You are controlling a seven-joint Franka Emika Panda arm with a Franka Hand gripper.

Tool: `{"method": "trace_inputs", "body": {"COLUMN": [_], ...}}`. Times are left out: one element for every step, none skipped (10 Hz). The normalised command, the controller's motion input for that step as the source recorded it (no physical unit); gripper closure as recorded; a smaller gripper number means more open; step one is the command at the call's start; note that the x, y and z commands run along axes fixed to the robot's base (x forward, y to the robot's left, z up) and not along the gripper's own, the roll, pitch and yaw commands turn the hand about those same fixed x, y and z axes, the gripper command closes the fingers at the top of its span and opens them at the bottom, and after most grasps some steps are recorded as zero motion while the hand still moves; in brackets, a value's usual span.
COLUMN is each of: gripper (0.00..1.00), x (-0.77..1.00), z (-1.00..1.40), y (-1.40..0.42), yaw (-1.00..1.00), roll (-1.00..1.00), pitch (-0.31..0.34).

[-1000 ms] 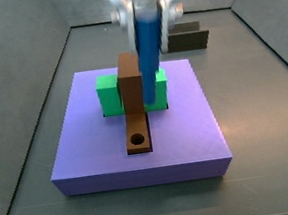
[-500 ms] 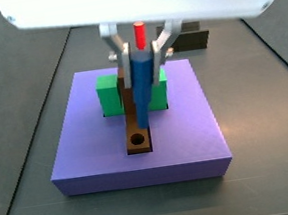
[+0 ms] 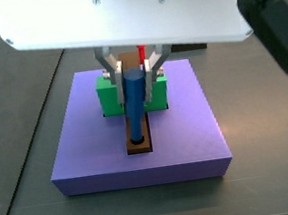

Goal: Pick up the blue object. Move up. Move to above the board. Insert the blue object.
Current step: Insert the blue object.

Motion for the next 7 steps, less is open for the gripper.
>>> {"method": "trace_inputs", "body": {"gripper": [1.00,1.00,1.00,1.00,1.00,1.00,1.00], "x": [0.00,0.02,0.05,0.06,0.11,0.11,0.08], "z": [-0.11,-0.13,-0.11,-0.08,-0.05,-0.08,-0.12], "y": [-0.11,0.00,0.08,0.15,0.09,0.00,0.00], "yaw": [0.00,0.03,0.04,0.03,0.04,0.03,0.00], "roll": [0.00,0.00,0.01,0.00,0.00,0.00,-0.02], "pitch": [0.000,0.000,0.000,0.000,0.000,0.000,0.000]}}
